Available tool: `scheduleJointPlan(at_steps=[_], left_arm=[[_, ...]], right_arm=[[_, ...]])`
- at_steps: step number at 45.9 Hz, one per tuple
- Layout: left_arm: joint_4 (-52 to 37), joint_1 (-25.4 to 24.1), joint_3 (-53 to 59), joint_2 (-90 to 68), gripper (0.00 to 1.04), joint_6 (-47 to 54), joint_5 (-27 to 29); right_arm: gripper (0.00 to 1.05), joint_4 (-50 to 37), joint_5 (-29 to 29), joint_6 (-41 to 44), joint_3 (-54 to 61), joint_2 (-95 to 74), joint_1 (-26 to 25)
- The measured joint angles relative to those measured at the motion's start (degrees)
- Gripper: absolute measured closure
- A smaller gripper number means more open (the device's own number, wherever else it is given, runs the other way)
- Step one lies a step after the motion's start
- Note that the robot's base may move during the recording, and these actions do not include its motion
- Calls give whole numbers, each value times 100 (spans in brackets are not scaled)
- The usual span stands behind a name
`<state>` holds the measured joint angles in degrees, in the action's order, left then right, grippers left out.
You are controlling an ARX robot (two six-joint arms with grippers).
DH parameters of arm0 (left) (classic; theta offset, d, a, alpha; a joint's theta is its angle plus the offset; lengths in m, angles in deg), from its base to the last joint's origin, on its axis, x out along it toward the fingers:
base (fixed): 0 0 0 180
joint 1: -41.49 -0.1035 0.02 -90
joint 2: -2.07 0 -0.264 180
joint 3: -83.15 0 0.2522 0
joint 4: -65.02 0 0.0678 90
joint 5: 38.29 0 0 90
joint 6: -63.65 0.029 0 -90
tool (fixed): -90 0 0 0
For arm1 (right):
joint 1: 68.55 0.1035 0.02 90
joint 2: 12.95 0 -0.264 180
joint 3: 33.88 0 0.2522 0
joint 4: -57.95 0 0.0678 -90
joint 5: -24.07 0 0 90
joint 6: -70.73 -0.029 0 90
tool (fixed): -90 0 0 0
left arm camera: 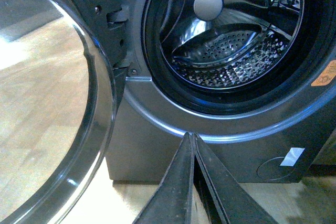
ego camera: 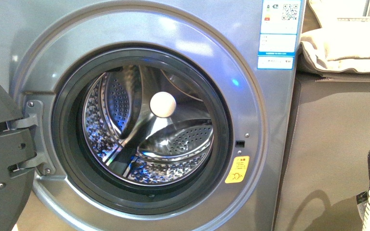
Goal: Collect clothes from washing machine
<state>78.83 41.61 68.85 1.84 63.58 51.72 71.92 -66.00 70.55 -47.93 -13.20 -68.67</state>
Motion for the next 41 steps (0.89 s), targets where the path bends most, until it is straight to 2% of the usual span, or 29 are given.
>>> scheduleJointPlan(at_steps=[16,18,25,27,31,36,40,41], left_arm=[[0,0,0,0,101,0,0],[0,0,0,0,101,-2,0],[0,0,0,0,77,-4,0],[0,0,0,0,67,-4,0],[0,0,0,0,52,-4,0],[0,0,0,0,27,-4,0],[0,0,0,0,9,-4,0],[0,0,0,0,5,0,0]], right_arm=[[102,0,0,2,0,0,0],[96,0,0,7,0,0,0],[71,0,0,7,0,0,0],[61,0,0,7,0,0,0],[47,0,0,7,0,0,0],[22,0,0,7,0,0,0],[7,0,0,4,0,0,0],[6,0,0,0,0,0,0]])
